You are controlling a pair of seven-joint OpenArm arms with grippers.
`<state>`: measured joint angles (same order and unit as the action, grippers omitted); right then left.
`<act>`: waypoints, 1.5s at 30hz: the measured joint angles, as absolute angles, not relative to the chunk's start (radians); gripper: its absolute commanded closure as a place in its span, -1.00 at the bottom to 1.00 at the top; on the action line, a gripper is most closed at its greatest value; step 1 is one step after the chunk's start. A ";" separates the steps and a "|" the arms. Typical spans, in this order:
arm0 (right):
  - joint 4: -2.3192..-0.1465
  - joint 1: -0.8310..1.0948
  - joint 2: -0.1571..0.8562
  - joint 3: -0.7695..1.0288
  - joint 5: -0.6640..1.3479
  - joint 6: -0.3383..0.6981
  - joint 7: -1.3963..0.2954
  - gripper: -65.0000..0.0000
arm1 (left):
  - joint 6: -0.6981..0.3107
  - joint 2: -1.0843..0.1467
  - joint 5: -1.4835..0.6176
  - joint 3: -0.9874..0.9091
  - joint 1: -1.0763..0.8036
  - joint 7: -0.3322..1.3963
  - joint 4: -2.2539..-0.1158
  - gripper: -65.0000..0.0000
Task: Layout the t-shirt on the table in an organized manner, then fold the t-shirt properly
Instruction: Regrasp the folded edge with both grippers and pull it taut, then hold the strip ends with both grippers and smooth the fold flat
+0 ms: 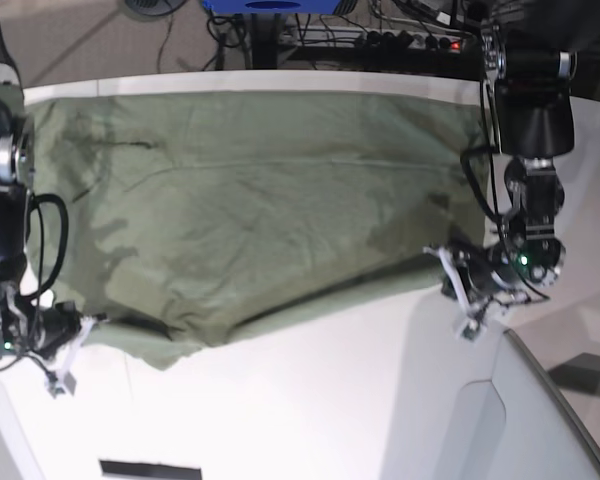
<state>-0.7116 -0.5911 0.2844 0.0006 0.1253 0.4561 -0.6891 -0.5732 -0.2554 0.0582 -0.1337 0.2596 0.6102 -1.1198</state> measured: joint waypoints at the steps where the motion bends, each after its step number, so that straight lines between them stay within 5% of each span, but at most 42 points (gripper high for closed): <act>1: -0.749 -0.570 0.283 0.001 0.125 0.456 -0.713 1.00 | -0.574 -0.255 0.056 -0.134 0.243 0.610 -1.120 1.00; 21: -1.103 -0.316 0.281 0.134 0.122 0.459 -0.893 1.00 | -0.576 -0.316 0.052 -0.131 0.171 0.550 -1.118 1.00; 45: -1.451 -0.109 0.153 0.329 0.120 0.456 -1.053 1.00 | -0.576 -0.318 0.049 -0.079 0.079 0.556 -1.267 1.00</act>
<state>-1.4513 -0.1085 0.1528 0.3294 0.1196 0.4557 -1.0531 -0.5762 -0.3176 0.0490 -0.0788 0.0792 0.5560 -1.2675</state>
